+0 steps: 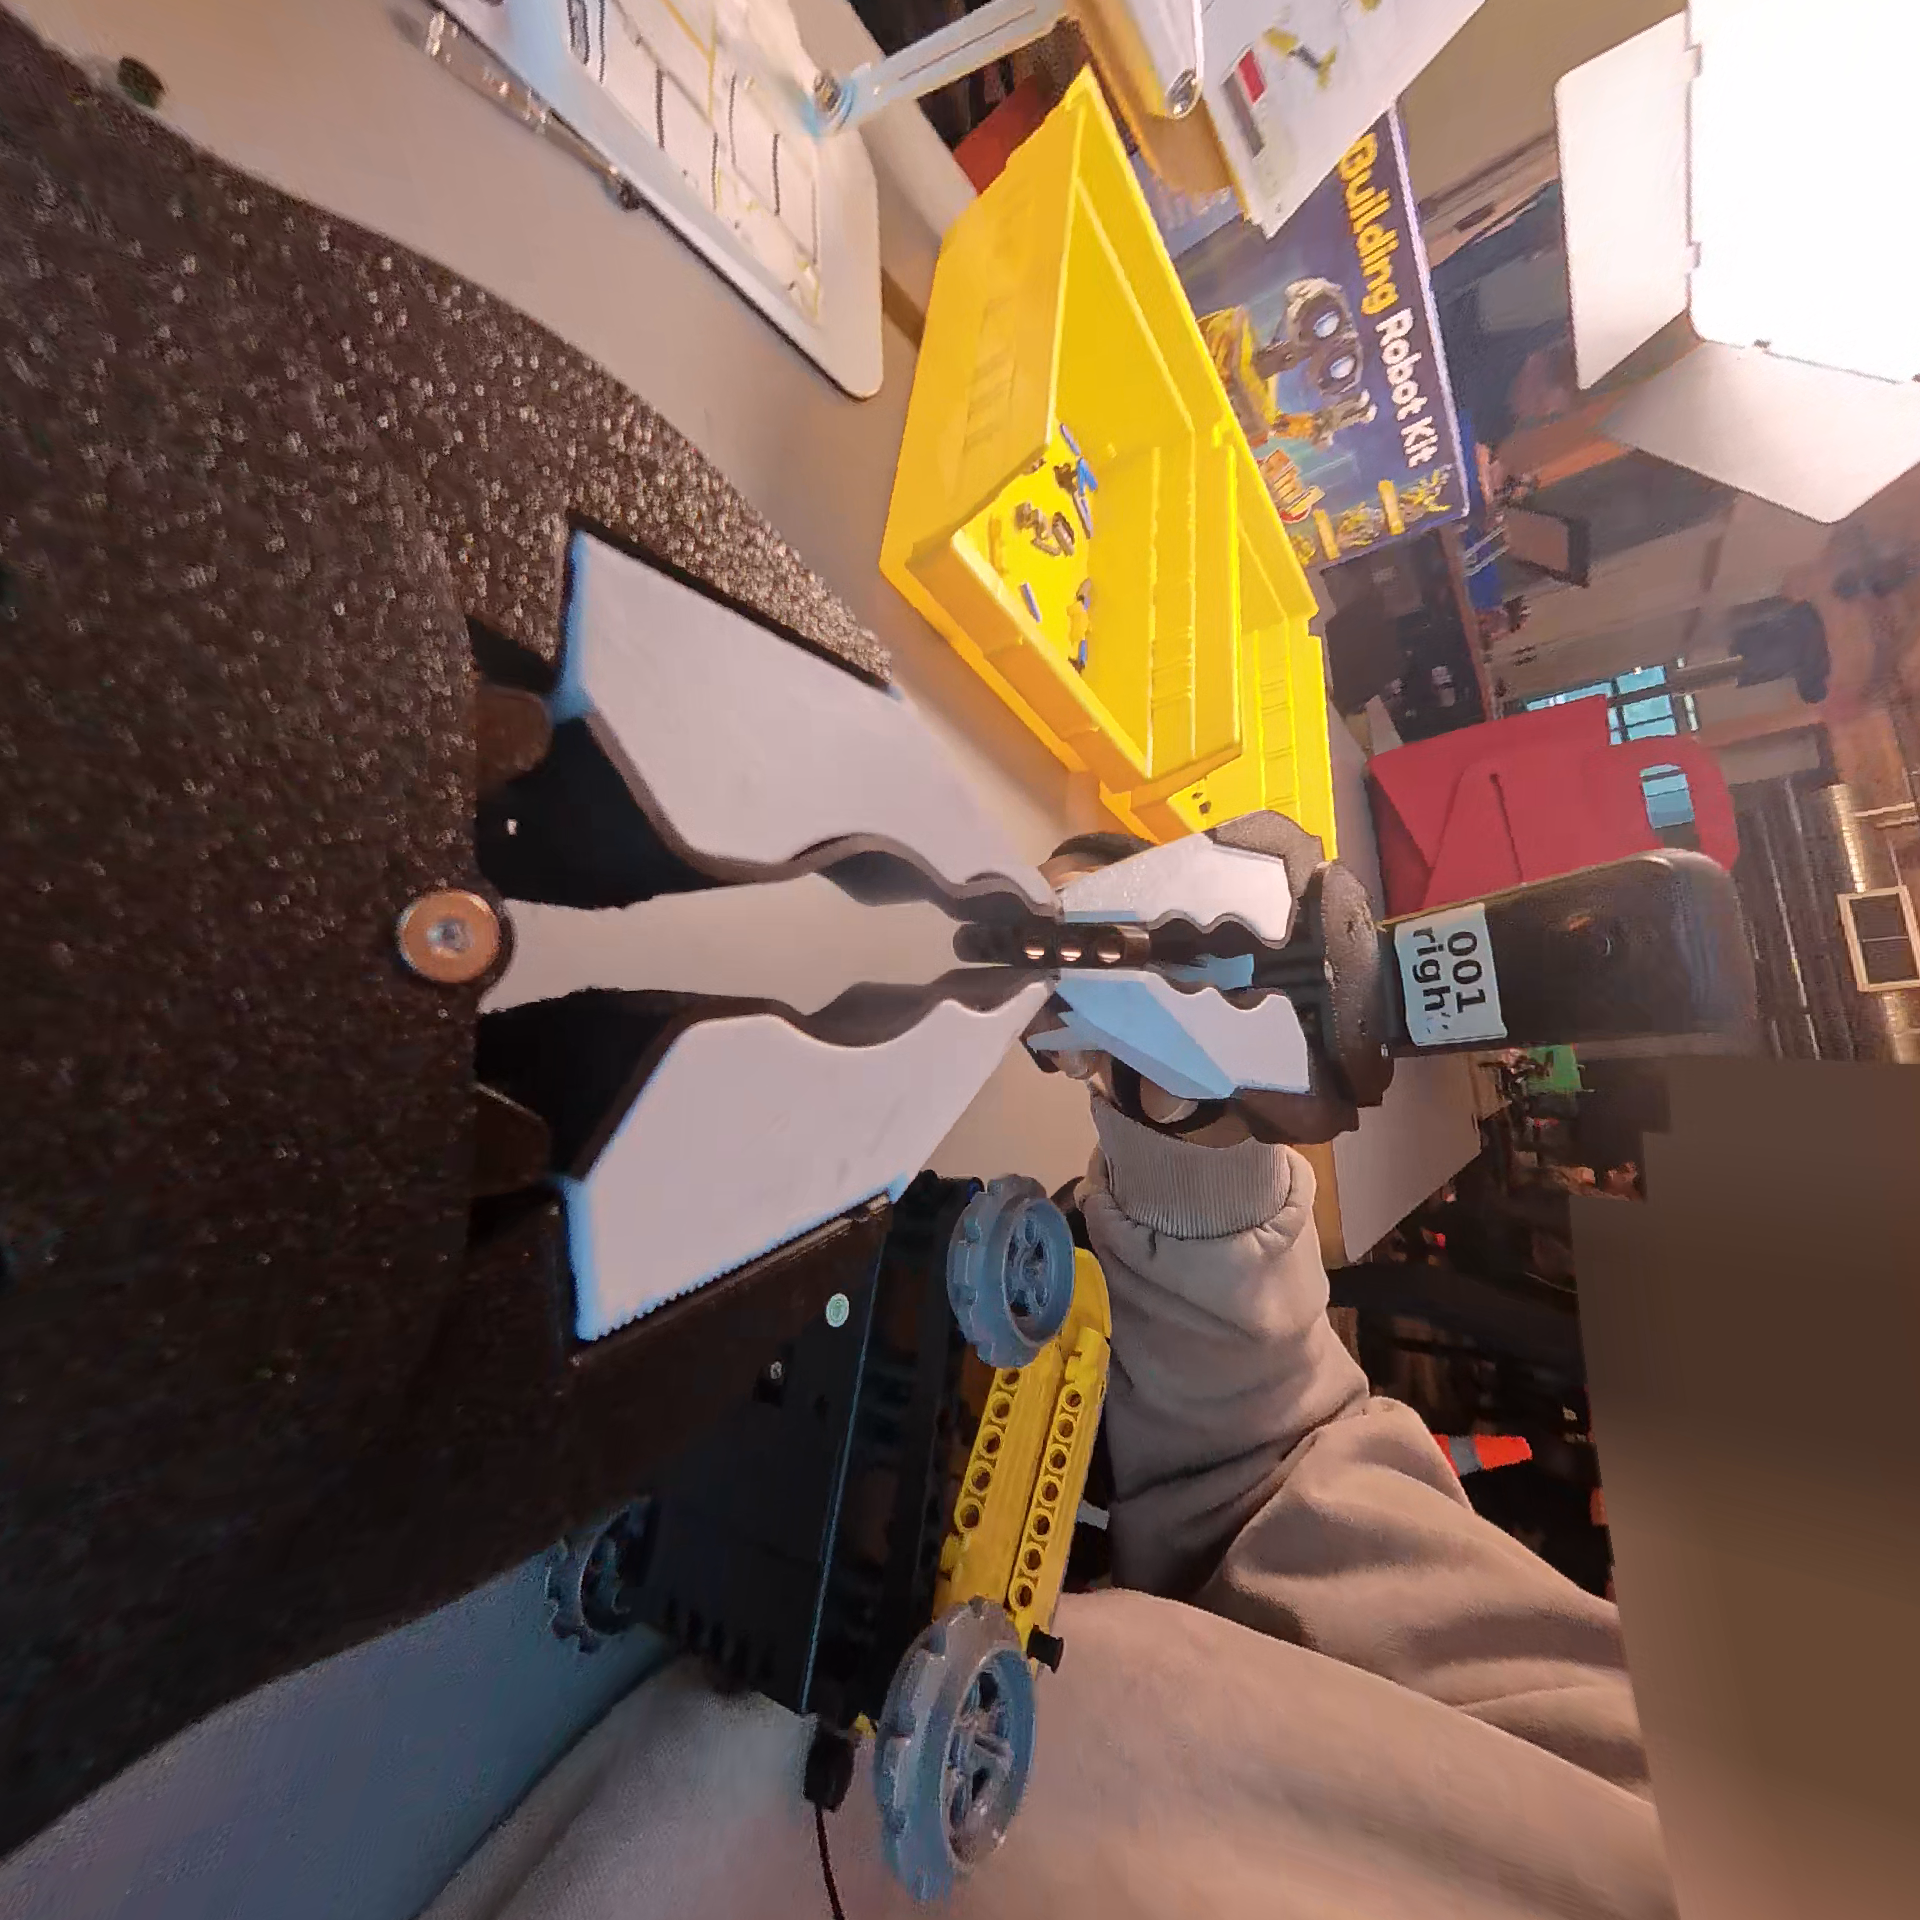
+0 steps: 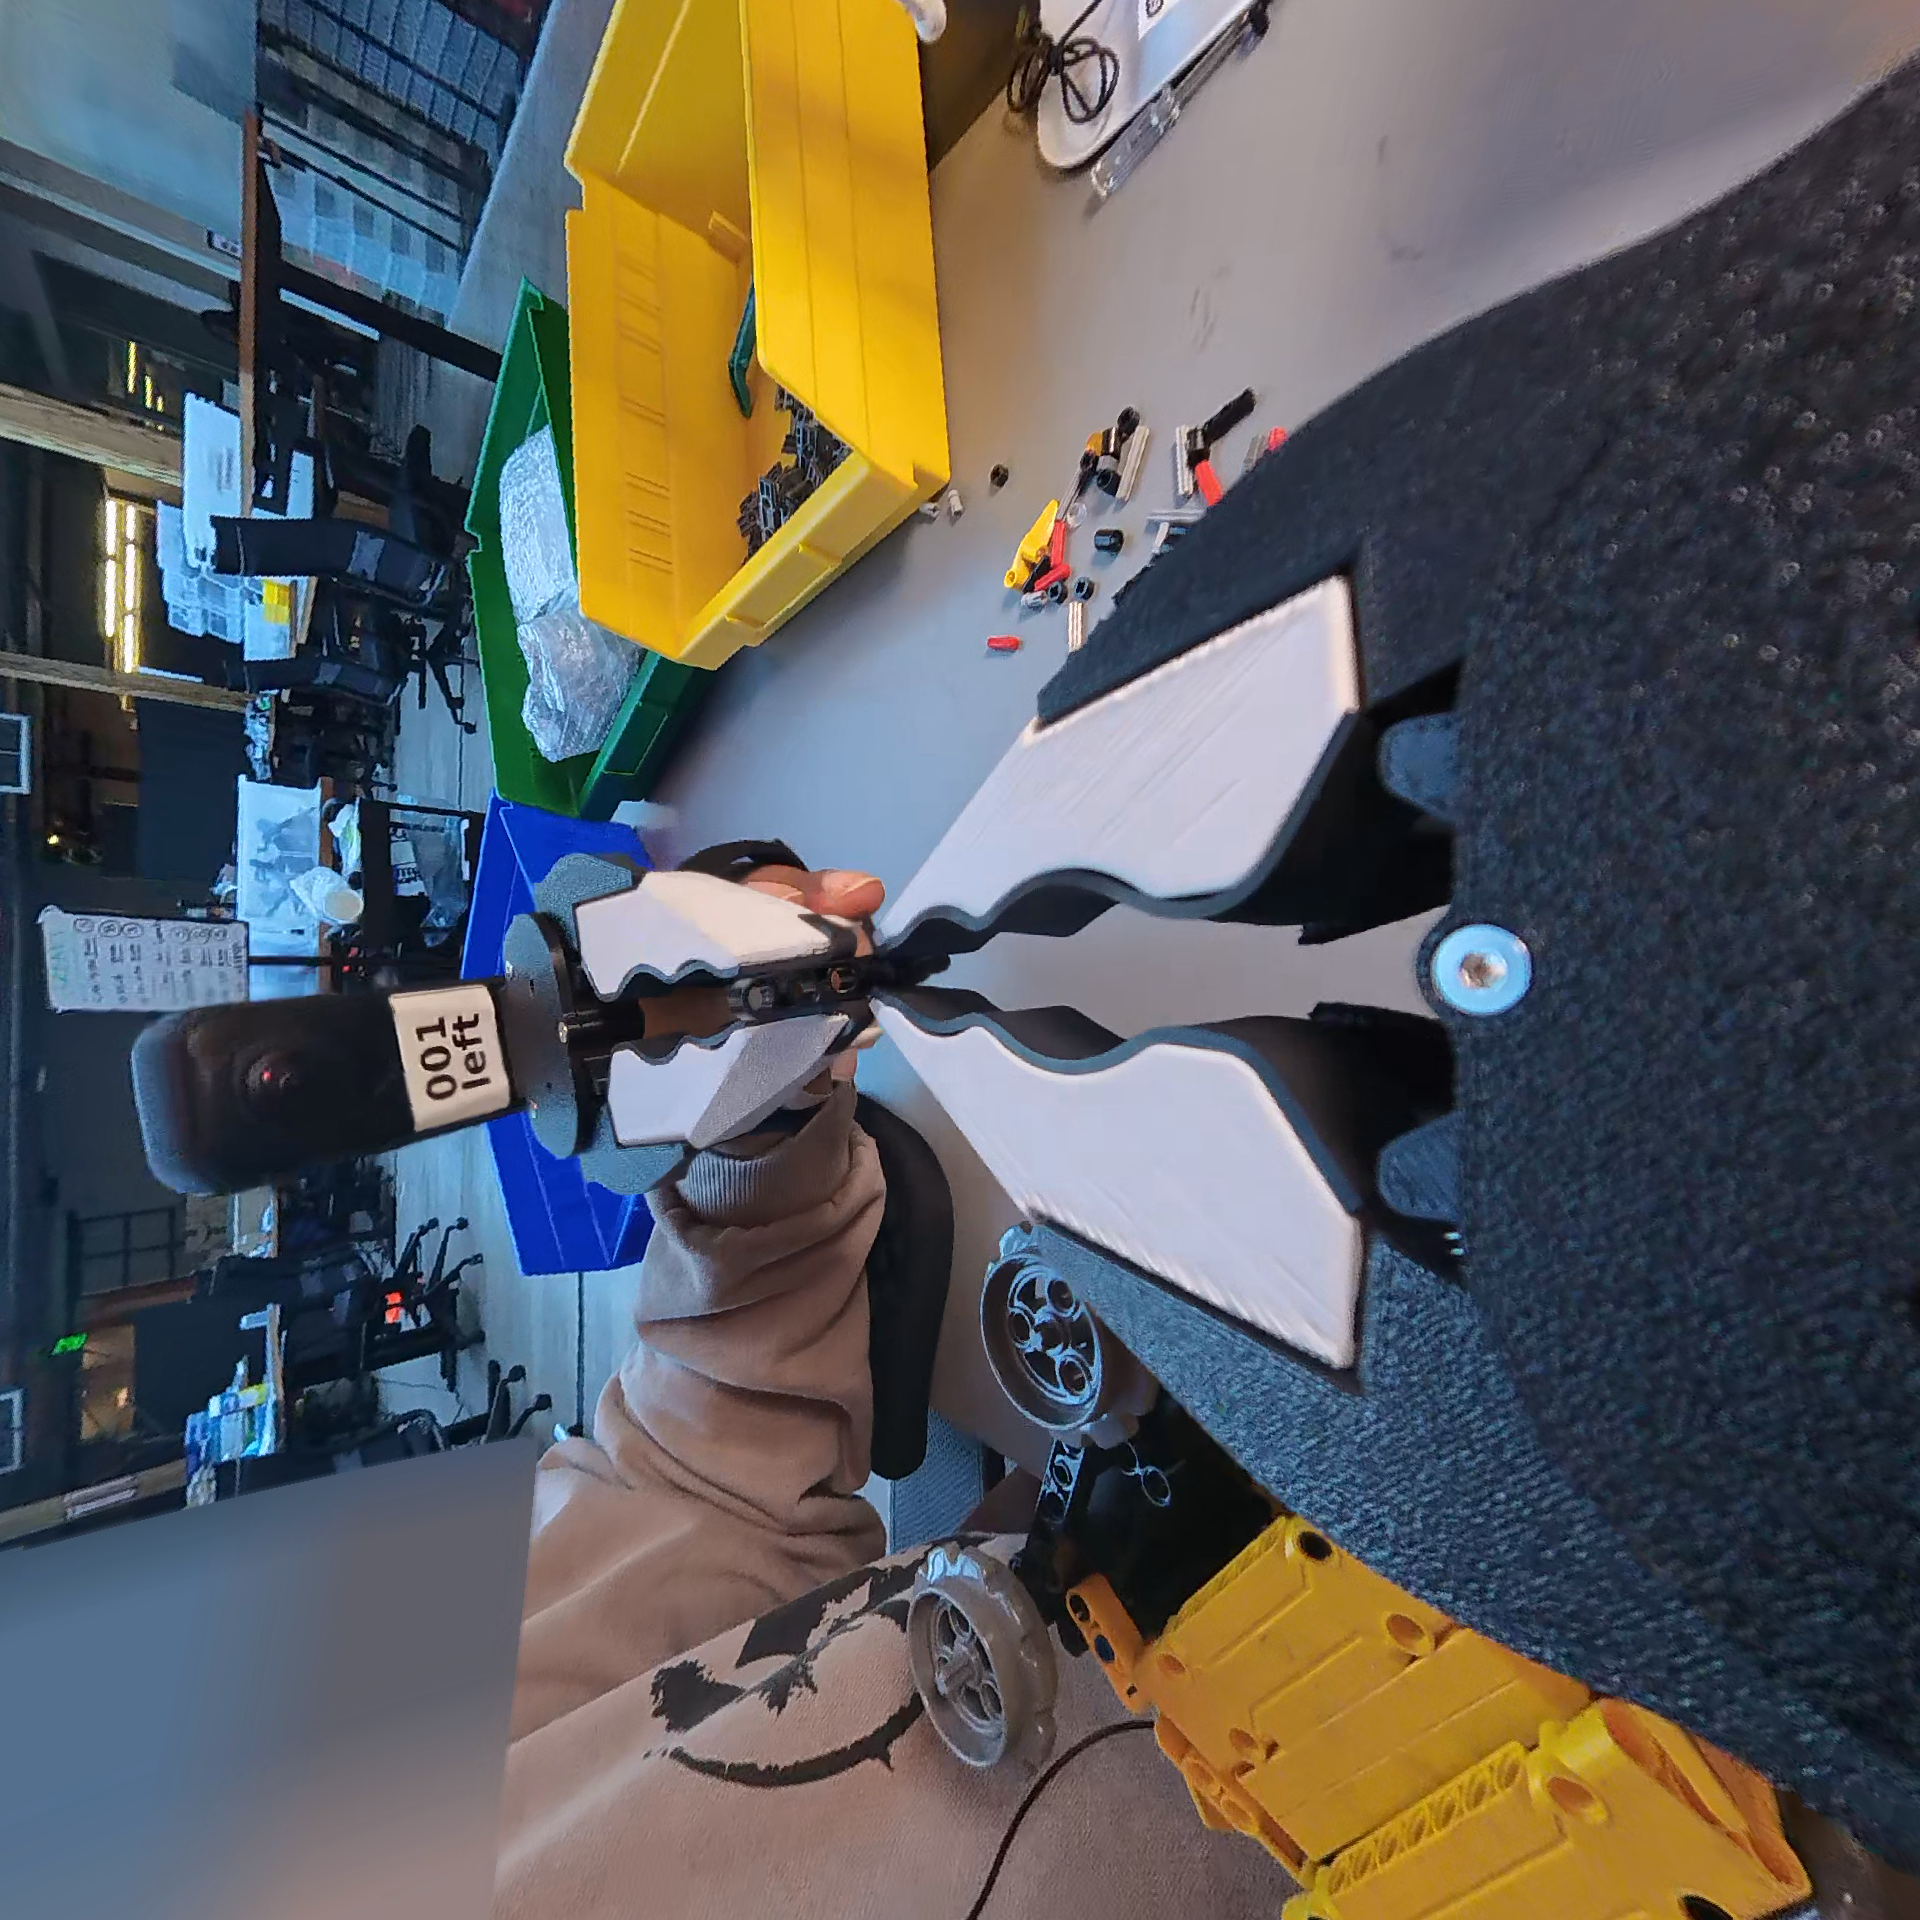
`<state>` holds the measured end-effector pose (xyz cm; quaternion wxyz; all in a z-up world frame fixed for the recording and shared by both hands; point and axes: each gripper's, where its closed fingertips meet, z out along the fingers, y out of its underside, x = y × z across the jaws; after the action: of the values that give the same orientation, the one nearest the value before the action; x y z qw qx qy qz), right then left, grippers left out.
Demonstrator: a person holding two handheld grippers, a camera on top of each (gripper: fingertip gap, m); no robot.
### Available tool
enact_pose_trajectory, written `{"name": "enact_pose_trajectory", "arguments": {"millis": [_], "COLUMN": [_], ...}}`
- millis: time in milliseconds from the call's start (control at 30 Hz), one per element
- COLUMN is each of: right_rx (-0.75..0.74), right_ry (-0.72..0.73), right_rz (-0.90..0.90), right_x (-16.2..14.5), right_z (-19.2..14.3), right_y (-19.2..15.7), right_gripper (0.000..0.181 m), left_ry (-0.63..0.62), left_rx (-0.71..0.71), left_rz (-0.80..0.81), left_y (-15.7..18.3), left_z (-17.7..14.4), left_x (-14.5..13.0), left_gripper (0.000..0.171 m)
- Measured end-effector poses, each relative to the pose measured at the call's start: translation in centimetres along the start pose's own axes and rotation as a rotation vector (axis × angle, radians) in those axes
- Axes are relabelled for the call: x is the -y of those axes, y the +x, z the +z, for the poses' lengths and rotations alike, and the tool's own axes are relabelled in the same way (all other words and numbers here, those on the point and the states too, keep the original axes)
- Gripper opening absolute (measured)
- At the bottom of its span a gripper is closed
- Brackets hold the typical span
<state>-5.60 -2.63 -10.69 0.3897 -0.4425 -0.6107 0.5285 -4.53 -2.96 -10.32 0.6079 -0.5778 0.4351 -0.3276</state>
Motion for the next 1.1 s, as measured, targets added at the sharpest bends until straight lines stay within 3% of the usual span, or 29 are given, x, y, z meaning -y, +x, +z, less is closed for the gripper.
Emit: {"name": "enact_pose_trajectory", "arguments": {"millis": [200, 333, 533, 733, 800, 867, 967, 1100], "right_rx": [0.038, 0.04, 0.036, 0.069, 0.071, -0.01, -0.121, -0.189], "right_ry": [-0.005, -0.05, -0.107, -0.09, -0.057, 0.042, 0.045, -0.055], "right_rz": [-0.01, -0.043, -0.088, -0.048, -0.045, -0.029, -0.064, -0.002], "right_x": [-0.1, -0.9, -1.9, -2.3, -1.7, 1.0, 1.6, -1.6], "right_z": [-0.2, -0.1, 0.1, 0.2, -0.8, -4.1, -5.8, -4.9], "right_y": [-0.7, -0.8, -0.9, -0.8, -0.6, 1.4, 2.9, 5.2], "right_gripper": [0.002, 0.001, 0.001, 0.001, 0.001, 0.0, 0.001, 0.001], "left_ry": [-0.003, -0.065, -0.129, -0.216, -0.32, -0.324, -0.292, -0.257], "left_rx": [-0.005, -0.057, -0.078, -0.057, 0.042, 0.088, 0.087, 0.117], "left_rz": [0.077, -0.025, -0.039, 0.032, 0.077, 0.03, 0.01, -0.062], "left_y": [0.7, 1.0, 1.2, 1.0, -1.0, -2.7, -3.0, -3.8], "left_z": [0.3, 0.3, 0.6, 0.4, -1.1, -3.3, -2.3, -1.5], "left_x": [0.0, -0.8, -1.7, -2.6, -4.2, -4.7, -4.2, -4.7], "left_gripper": [0.008, 0.009, 0.008, 0.008, 0.008, 0.007, 0.008, 0.008]}}
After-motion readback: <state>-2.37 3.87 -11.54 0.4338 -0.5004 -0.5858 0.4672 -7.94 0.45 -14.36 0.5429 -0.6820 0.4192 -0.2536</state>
